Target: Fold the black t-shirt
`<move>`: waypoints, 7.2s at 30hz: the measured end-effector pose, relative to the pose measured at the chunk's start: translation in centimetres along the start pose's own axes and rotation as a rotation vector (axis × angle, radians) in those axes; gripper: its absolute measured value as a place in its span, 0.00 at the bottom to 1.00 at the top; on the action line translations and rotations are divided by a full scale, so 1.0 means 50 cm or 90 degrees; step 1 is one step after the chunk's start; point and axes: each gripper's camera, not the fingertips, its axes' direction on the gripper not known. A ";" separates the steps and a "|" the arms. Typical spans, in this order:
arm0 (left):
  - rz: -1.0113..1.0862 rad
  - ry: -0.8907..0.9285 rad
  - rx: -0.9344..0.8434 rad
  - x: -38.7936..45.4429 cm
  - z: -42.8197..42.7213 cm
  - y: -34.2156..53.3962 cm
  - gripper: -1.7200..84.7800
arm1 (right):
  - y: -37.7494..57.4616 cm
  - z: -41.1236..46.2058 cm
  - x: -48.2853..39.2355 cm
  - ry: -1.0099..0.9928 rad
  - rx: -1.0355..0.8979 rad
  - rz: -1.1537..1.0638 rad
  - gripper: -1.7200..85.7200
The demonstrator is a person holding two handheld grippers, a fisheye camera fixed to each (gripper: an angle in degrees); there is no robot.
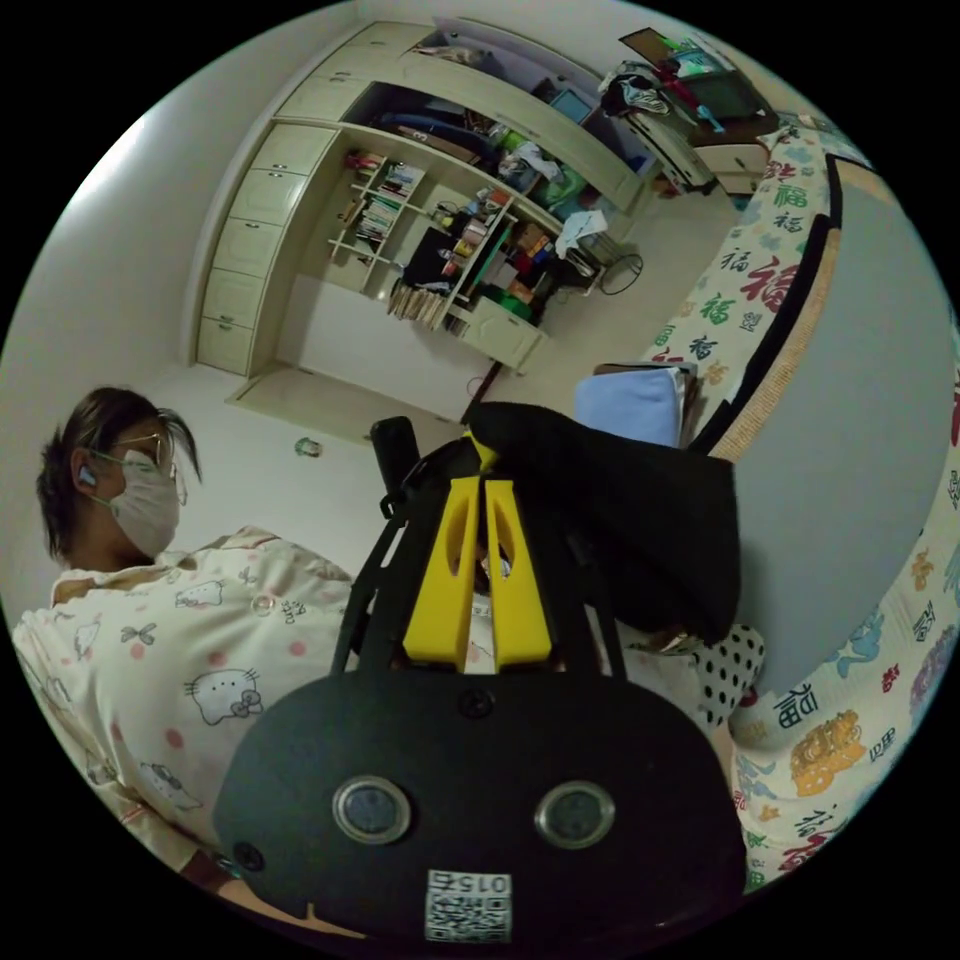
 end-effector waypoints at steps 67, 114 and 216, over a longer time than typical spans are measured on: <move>0.028 -0.474 -0.453 0.253 0.943 -0.743 0.06 | 0.384 -1.227 0.620 0.437 0.147 0.476 0.06; -0.123 -0.641 -0.553 0.565 0.953 -0.549 0.01 | 0.664 -0.896 1.125 0.548 -0.097 0.736 0.02; -0.388 0.238 -0.484 0.549 0.517 -0.443 0.01 | 0.321 0.232 0.778 1.237 -0.404 0.610 0.01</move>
